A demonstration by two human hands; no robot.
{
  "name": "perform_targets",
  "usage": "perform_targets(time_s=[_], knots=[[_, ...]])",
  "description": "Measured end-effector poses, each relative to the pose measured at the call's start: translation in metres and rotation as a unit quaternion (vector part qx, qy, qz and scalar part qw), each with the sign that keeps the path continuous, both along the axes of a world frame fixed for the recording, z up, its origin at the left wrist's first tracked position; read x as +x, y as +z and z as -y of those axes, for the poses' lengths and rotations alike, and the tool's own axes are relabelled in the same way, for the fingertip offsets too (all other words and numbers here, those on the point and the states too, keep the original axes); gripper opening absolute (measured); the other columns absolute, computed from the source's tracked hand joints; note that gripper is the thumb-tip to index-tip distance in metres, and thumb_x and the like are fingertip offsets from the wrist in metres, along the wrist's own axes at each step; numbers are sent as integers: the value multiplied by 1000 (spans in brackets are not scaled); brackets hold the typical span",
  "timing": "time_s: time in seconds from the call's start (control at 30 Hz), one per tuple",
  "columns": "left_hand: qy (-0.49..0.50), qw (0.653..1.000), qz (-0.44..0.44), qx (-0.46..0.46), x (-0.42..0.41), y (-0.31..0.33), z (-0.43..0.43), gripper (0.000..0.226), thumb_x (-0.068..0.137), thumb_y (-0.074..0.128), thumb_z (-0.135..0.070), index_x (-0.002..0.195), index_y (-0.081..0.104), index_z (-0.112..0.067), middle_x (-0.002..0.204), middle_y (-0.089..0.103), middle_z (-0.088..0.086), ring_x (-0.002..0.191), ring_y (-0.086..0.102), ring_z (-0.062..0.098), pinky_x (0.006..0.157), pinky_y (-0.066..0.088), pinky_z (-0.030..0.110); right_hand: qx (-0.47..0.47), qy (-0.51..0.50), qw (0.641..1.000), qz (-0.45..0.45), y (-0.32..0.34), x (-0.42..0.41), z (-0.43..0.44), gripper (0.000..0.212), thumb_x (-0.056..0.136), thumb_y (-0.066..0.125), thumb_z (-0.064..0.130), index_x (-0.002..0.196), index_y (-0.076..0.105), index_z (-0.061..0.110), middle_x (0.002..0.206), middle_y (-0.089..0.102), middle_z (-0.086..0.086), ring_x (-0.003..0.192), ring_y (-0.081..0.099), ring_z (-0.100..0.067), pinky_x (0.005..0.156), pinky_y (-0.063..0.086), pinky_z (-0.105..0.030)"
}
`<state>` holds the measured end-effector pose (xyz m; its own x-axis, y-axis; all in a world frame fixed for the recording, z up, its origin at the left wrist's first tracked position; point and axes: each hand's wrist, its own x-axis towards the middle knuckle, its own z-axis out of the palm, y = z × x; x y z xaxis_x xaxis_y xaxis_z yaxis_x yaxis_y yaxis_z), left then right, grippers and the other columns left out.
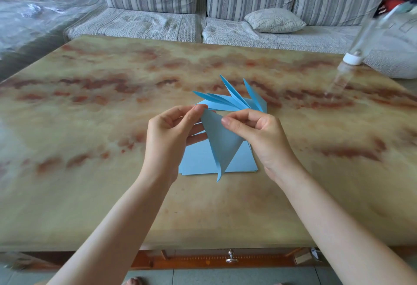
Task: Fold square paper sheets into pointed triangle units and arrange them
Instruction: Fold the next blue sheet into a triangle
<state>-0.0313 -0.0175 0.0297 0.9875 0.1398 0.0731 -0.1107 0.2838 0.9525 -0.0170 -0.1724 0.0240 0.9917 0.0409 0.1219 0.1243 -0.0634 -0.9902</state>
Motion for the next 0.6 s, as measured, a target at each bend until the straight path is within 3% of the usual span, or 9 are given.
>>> perform_targets(time_s=[0.13, 0.23, 0.37, 0.6], knots=[[24, 999, 14, -21, -2, -1, 3, 9, 90, 62, -12, 89, 70, -8, 84, 76, 5, 81, 73, 19, 66, 56, 24, 52, 21, 997, -47, 2, 0, 1, 26, 68, 73, 36, 85, 72, 16, 85, 72, 1, 81, 64, -10, 73, 50, -22], [50, 998, 17, -39, -1, -1, 2, 10, 90, 62, -13, 90, 70, -7, 88, 75, 9, 83, 73, 21, 67, 56, 25, 101, 30, 992, -63, 3, 1, 4, 29, 67, 71, 36, 87, 73, 15, 91, 72, -1, 79, 64, -11, 69, 51, -23], [68, 996, 24, -59, -1, 0, 0, 9, 91, 62, -13, 87, 69, -9, 83, 75, 6, 77, 72, 17, 66, 56, 24, 128, 13, 989, -73, 3, 3, 7, 39, 65, 73, 34, 93, 72, 7, 97, 72, -8, 82, 65, -19, 78, 54, -33], [69, 994, 38, -74, -4, 1, 3, 10, 92, 60, -14, 84, 66, -11, 90, 74, 9, 83, 72, 20, 68, 56, 26, 97, 35, 993, -62, 3, 1, 5, 24, 70, 78, 28, 86, 73, 10, 96, 73, -6, 86, 66, -16, 80, 54, -29]])
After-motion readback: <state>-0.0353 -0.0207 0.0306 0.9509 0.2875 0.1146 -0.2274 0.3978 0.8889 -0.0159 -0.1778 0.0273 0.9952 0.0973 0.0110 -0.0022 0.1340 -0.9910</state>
